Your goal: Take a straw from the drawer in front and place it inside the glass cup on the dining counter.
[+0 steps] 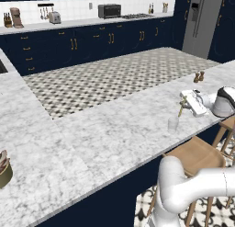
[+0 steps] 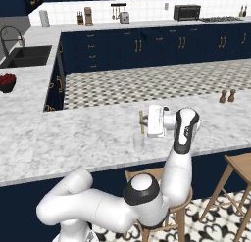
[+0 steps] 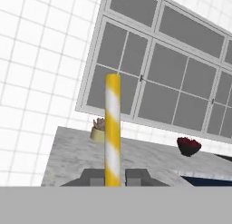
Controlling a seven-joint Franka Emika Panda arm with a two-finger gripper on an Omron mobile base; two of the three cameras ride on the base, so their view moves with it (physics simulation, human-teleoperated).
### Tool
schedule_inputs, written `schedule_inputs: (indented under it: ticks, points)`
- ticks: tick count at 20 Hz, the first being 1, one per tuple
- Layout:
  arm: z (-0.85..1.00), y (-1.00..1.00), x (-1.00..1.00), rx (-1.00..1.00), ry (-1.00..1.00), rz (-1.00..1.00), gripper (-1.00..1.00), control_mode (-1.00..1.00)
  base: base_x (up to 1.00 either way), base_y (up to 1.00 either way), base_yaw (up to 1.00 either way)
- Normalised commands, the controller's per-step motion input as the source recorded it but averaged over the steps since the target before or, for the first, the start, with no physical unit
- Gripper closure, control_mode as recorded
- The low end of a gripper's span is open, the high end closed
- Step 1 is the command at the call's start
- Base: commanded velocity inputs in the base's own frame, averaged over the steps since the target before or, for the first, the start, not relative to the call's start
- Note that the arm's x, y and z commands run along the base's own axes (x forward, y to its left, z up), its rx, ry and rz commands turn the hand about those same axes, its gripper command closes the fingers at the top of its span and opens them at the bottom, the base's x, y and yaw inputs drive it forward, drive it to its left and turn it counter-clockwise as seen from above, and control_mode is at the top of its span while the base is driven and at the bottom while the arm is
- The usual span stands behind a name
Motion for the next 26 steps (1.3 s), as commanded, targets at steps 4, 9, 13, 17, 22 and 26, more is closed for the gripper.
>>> schedule_inputs:
  ticks: [4, 9, 13, 17, 22, 26]
  points:
    - [-0.07, 0.08, 0.21, 0.03, 0.03, 0.10, 1.00, -1.00, 0.00, 0.00, 0.00]
    - [-0.09, 0.09, 0.10, 0.00, 0.02, 0.06, 1.00, -1.00, 0.00, 0.00, 0.00]
    - [-0.12, 0.10, 0.04, 0.00, 0.00, 0.04, 1.00, -1.00, 0.00, 0.00, 0.00]
    - [-0.11, 0.10, 0.04, 0.00, 0.01, 0.04, 1.00, -1.00, 0.00, 0.00, 0.00]
    - [-0.06, 0.07, 0.05, 0.00, 0.01, 0.02, 1.00, -1.00, 0.00, 0.00, 0.00]
    - [-0.05, 0.01, 0.02, 0.00, 0.01, 0.00, 1.00, -1.00, 0.00, 0.00, 0.00]
